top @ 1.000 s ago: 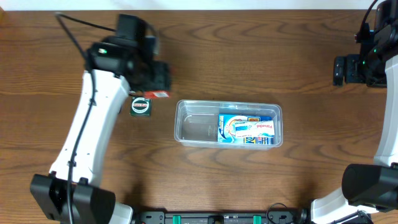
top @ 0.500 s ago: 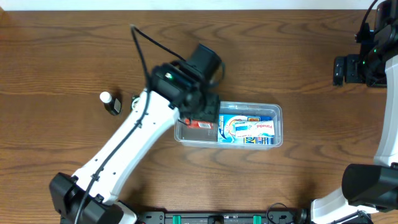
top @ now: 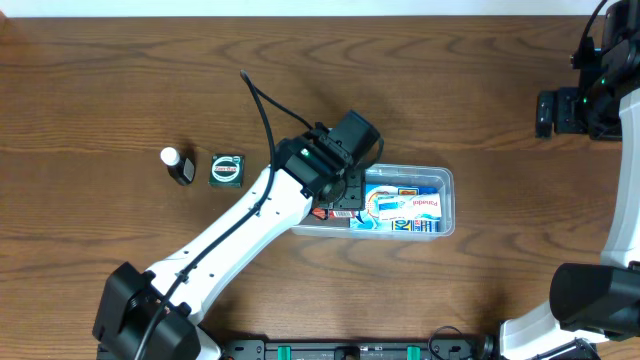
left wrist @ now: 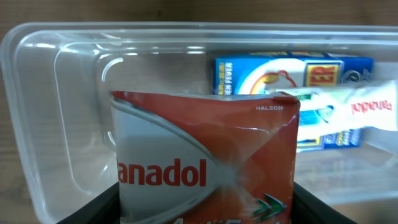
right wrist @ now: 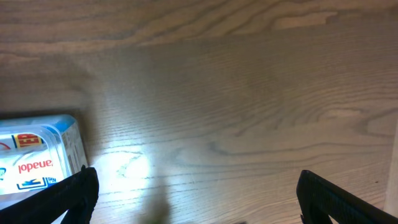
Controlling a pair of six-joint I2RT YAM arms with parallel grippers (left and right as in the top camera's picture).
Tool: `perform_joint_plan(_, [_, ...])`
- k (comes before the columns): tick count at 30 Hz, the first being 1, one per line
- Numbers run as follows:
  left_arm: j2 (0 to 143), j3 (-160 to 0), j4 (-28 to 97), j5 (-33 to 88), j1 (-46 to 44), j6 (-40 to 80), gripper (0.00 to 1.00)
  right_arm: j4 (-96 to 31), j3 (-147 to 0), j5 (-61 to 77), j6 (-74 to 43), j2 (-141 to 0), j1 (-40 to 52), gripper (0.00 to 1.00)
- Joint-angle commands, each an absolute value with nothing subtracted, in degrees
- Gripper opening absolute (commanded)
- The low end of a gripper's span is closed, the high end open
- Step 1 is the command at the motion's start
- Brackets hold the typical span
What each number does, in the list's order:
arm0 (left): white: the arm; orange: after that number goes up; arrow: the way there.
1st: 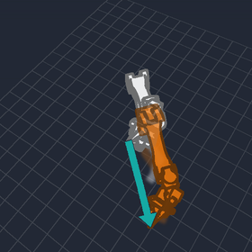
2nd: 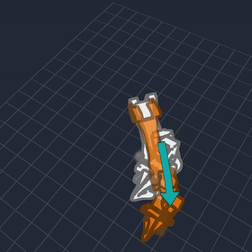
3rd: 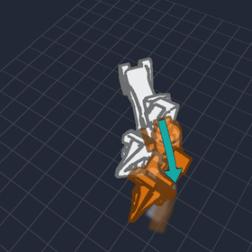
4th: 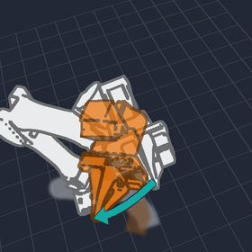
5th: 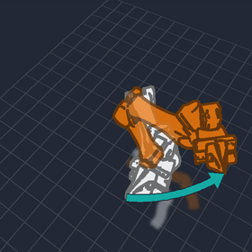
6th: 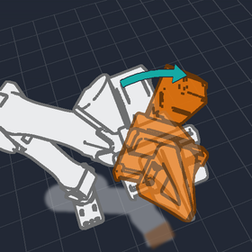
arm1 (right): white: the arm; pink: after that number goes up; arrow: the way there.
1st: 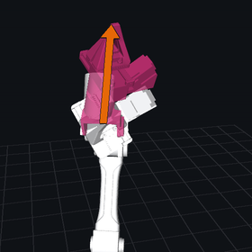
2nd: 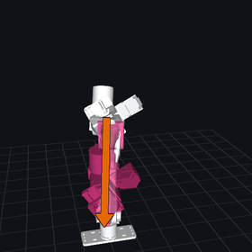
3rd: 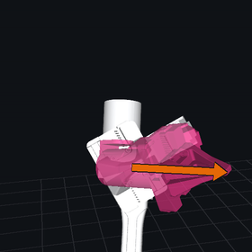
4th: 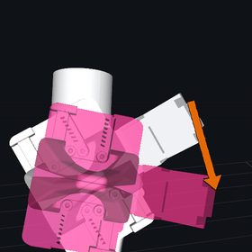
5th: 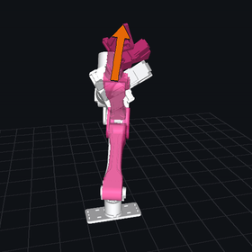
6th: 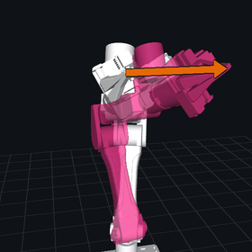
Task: Pack container
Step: 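Carry the Panadol box right and lower it into the container, then press the Panadol box down at the container's left end, release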
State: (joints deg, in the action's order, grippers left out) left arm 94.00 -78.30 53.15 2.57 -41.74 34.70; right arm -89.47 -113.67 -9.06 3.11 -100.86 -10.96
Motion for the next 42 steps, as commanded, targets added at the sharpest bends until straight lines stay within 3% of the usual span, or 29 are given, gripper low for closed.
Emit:
perform_joint_plan(1, [94.2, -75.9, 52.0, -1.2, -41.8, 35.9, 0.66, -89.5, -114.3, -9.6, 2.4, -100.0, -11.2, 0.99])
perform_joint_plan(22, [94.8, -71.4, 44.6, -5.2, -41.8, 35.7, 0.65, -89.5, -114.3, -9.6, 2.4, -100.0, -11.2, 0.99])
perform_joint_plan(42, [105.7, -71.4, 43.5, -4.4, -45.6, 35.9, 0.65, -89.5, -114.3, -9.6, 2.4, -100.0, -11.2, 0.99])
